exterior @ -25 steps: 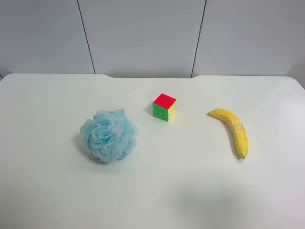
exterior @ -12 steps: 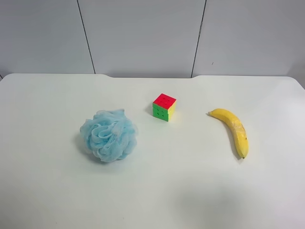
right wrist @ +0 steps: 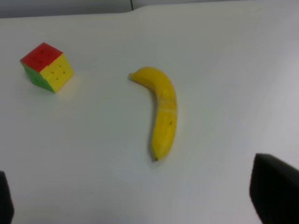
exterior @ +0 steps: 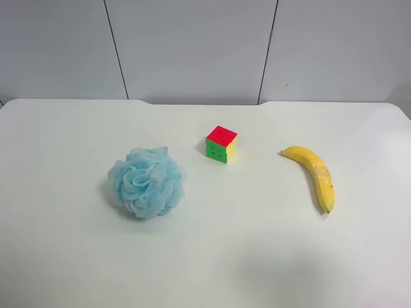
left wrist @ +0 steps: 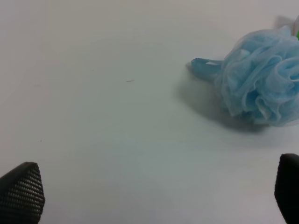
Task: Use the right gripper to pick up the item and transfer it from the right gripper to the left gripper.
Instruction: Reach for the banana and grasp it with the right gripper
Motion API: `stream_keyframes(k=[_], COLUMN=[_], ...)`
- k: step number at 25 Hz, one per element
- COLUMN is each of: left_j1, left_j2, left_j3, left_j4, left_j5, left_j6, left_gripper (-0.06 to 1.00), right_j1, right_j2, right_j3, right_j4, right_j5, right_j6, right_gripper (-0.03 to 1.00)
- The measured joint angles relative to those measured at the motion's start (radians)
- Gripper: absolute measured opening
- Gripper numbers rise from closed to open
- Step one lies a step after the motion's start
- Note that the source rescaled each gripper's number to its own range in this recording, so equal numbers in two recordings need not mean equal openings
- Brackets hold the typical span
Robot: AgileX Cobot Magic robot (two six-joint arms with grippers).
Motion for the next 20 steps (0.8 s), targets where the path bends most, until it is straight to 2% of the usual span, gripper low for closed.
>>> stream_keyframes(k=[7, 15, 17, 20], left_j1=[0.000, 0.000, 0.000, 0.000], left_j2=[0.000, 0.000, 0.000, 0.000], left_j3=[0.000, 0.000, 0.000, 0.000], left_j4=[0.000, 0.000, 0.000, 0.000], left_j5=[0.000, 0.000, 0.000, 0.000], left_j6=[0.000, 0.000, 0.000, 0.000], left_gripper=[1.00, 1.00, 1.00, 1.00], right_j1=[0.000, 0.000, 0.000, 0.000], right_j2=[0.311, 0.755, 0.855, 1.005], right_j3=[-0.123, -0.268, -0.289, -0.299], right_j4=[-0.002, -0.003, -0.004, -0.013], right_j5=[0.052, 0.051, 0.027, -0.079], right_j6=[0.057, 0.094, 0.094, 0.090], right_gripper=[1.00, 1.00, 1.00, 1.00])
